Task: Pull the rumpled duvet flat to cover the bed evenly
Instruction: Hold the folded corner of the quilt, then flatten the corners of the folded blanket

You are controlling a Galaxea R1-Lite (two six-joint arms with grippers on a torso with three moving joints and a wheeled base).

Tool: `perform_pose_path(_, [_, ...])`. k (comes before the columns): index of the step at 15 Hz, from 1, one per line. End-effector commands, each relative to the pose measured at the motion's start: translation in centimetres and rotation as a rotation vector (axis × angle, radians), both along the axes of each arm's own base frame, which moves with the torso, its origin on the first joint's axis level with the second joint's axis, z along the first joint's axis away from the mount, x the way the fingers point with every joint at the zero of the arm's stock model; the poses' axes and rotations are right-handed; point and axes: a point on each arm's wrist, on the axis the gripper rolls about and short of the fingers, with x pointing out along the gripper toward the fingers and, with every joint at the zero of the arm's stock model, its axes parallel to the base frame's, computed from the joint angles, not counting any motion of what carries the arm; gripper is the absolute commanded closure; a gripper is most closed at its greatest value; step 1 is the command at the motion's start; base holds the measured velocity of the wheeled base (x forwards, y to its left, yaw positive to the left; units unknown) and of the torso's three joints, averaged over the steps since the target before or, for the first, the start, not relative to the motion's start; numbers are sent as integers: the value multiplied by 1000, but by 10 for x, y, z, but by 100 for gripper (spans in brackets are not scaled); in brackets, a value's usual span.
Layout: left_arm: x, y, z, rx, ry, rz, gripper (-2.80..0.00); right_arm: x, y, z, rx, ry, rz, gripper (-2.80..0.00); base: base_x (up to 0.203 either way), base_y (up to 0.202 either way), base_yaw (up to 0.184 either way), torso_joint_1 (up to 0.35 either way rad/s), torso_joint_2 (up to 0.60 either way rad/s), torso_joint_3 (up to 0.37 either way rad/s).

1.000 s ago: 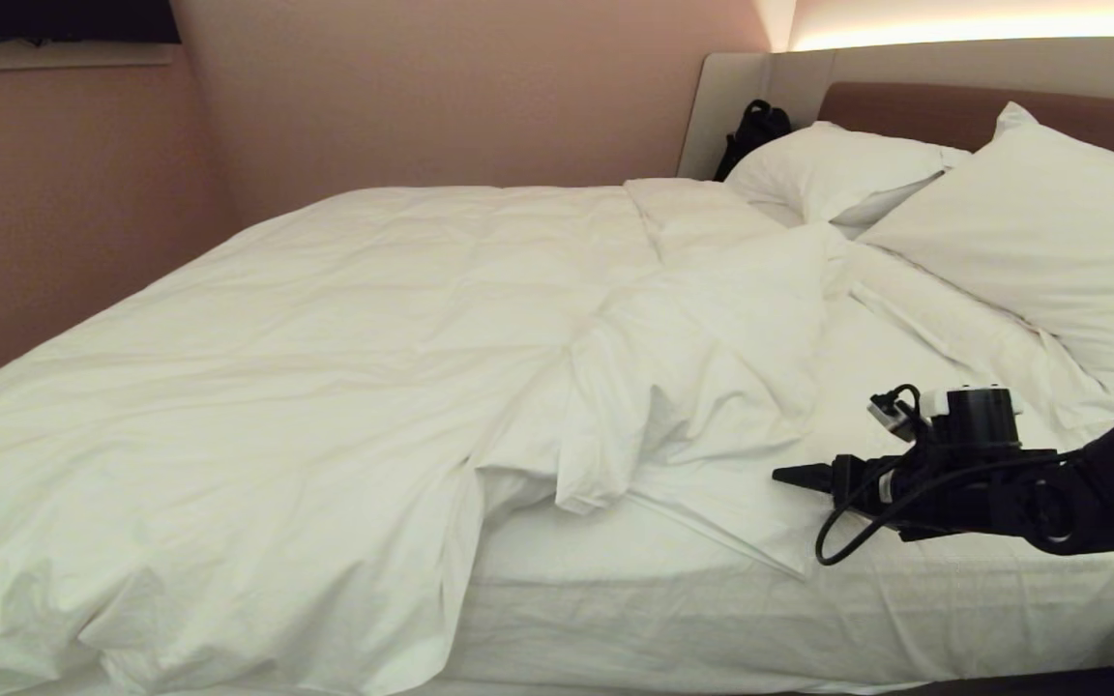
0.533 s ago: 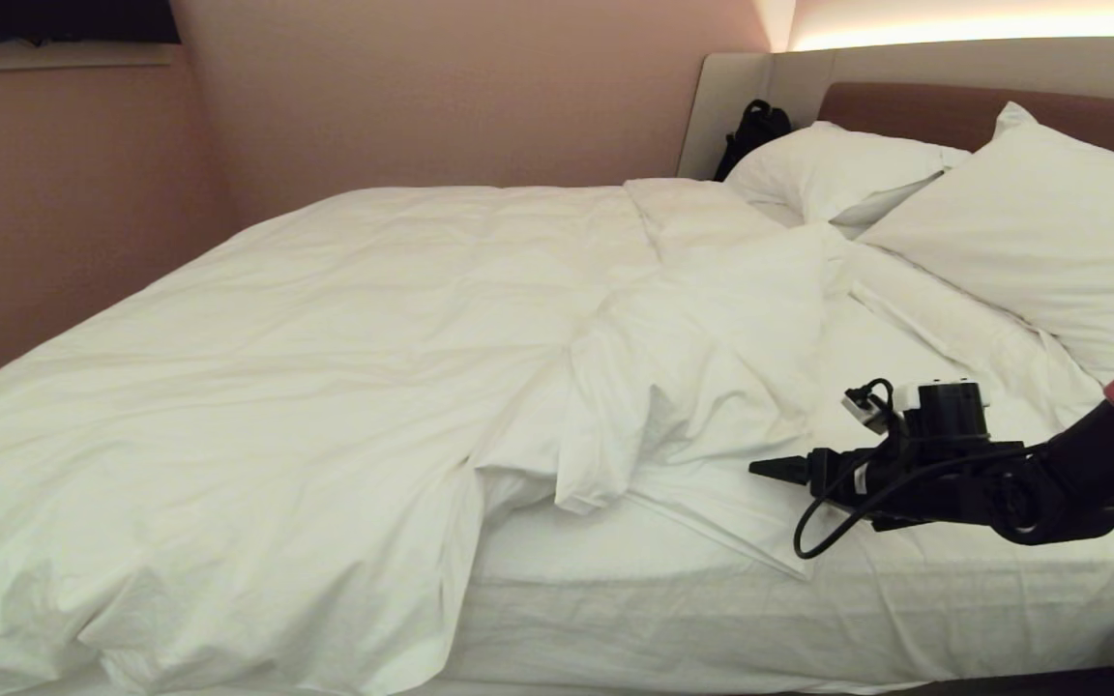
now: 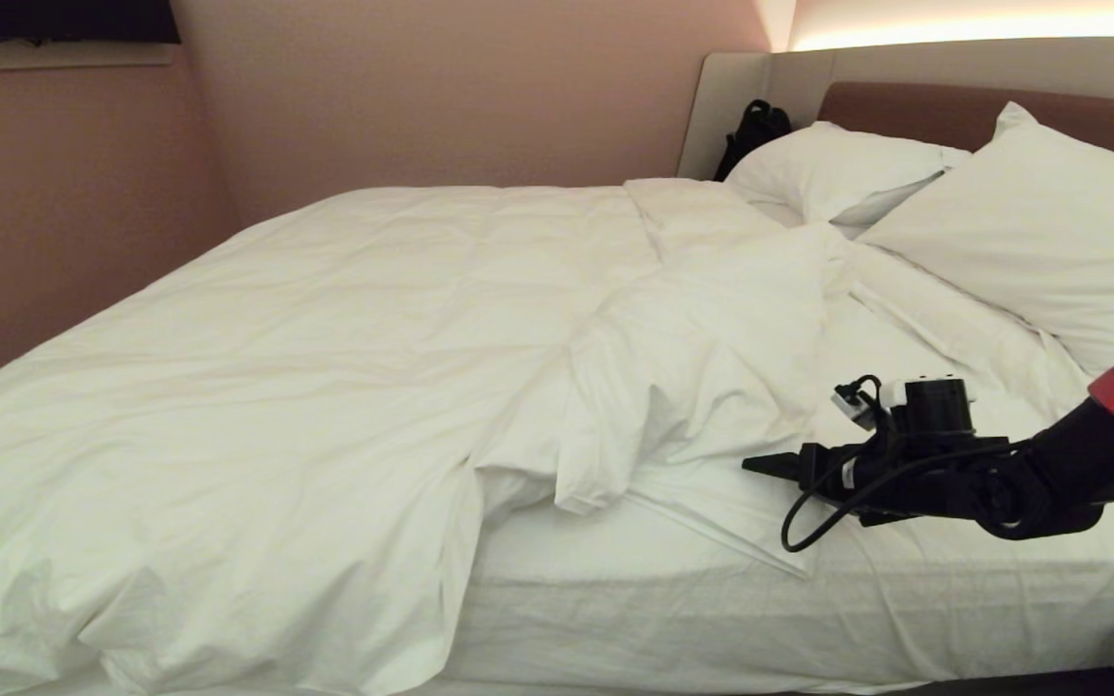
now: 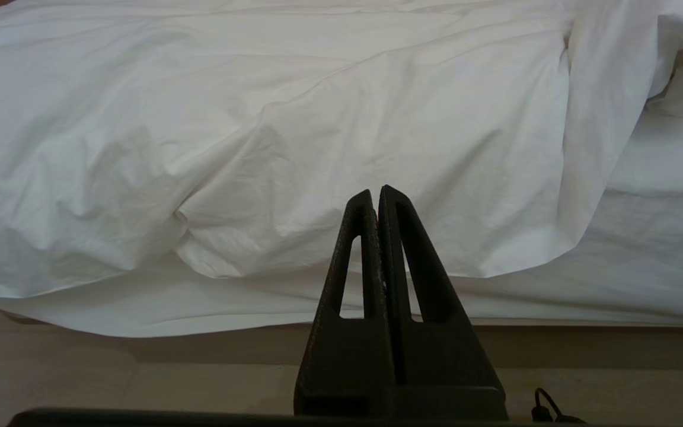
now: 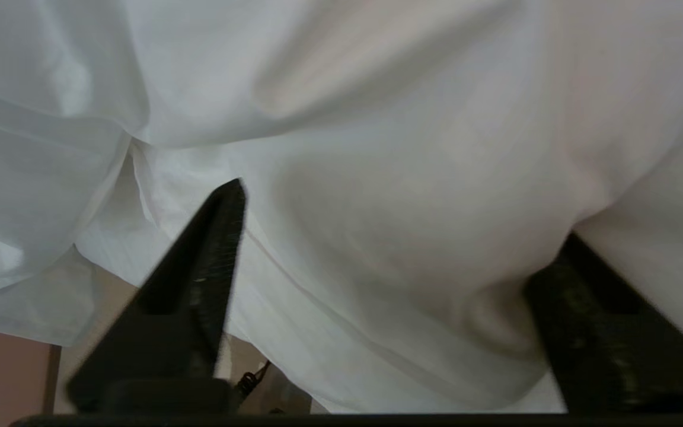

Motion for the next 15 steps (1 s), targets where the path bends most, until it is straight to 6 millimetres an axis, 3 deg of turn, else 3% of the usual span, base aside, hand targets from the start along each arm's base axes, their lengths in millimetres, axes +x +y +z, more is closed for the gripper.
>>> perform_pose_path(1, [0, 0, 0, 0, 0, 1, 0, 0, 0, 0, 2, -3, 1, 0, 0, 0, 0, 0, 0, 0])
perform_pose_path(9, [0, 0, 0, 0, 0, 1, 0, -5, -1, 11, 5, -22, 0, 0, 0, 0, 0, 0, 0, 0])
perform_pose_path(15, [0, 0, 0, 0, 0, 1, 0, -29, -9, 31, 19, -20, -40, 0, 0, 0, 0, 0, 0, 0])
